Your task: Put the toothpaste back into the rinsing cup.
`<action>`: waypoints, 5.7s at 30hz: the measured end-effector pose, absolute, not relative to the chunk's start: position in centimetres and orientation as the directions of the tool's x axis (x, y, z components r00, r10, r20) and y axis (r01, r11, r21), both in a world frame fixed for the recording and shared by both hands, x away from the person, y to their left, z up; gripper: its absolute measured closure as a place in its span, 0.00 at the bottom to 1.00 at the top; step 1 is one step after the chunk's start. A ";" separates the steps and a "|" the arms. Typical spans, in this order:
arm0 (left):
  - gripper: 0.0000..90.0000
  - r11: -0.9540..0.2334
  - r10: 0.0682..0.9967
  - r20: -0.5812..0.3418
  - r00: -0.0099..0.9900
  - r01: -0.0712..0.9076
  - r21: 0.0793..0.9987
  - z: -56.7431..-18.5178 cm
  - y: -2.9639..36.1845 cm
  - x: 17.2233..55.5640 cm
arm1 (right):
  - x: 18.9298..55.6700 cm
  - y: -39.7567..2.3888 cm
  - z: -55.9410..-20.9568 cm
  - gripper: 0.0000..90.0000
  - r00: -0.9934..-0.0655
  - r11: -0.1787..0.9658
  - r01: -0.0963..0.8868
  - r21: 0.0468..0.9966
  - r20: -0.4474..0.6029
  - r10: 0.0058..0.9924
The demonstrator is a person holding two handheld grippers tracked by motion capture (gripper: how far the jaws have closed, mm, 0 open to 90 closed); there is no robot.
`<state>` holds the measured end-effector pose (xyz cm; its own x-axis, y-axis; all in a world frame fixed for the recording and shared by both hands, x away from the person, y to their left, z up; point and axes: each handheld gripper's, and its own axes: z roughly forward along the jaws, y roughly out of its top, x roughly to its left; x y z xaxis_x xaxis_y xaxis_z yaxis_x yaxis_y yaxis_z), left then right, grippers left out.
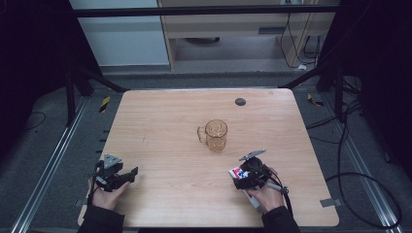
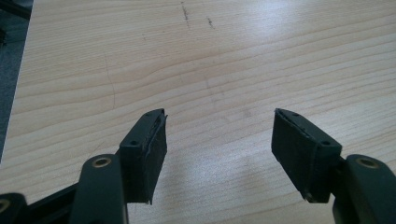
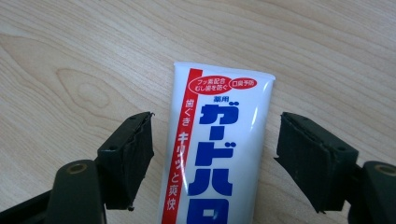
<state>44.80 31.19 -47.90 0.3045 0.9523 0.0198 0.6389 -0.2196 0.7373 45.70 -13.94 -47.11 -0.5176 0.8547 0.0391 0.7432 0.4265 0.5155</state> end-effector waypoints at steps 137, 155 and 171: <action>0.39 -0.206 0.954 0.010 0.300 0.631 0.748 -47.8 31.3 44.7 | 51.6 -11.3 -34.5 0.80 -0.408 -0.105 0.223 0.969 0.191 0.893; 0.39 -0.205 0.953 0.006 0.302 0.631 0.748 -47.8 31.3 44.8 | 55.3 -9.2 -35.6 0.79 -0.380 -0.157 0.193 0.969 0.221 0.898; 0.39 -0.201 0.954 0.003 0.300 0.630 0.750 -47.8 31.4 44.8 | 58.1 -7.2 -38.7 0.79 -0.370 -0.159 0.234 0.959 0.239 0.898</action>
<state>44.81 31.38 -47.81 0.3003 0.9538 0.0032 0.6305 -0.2010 0.7498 58.11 -7.17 -38.67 -0.3704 0.8975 0.2392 0.2337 -0.1592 0.9592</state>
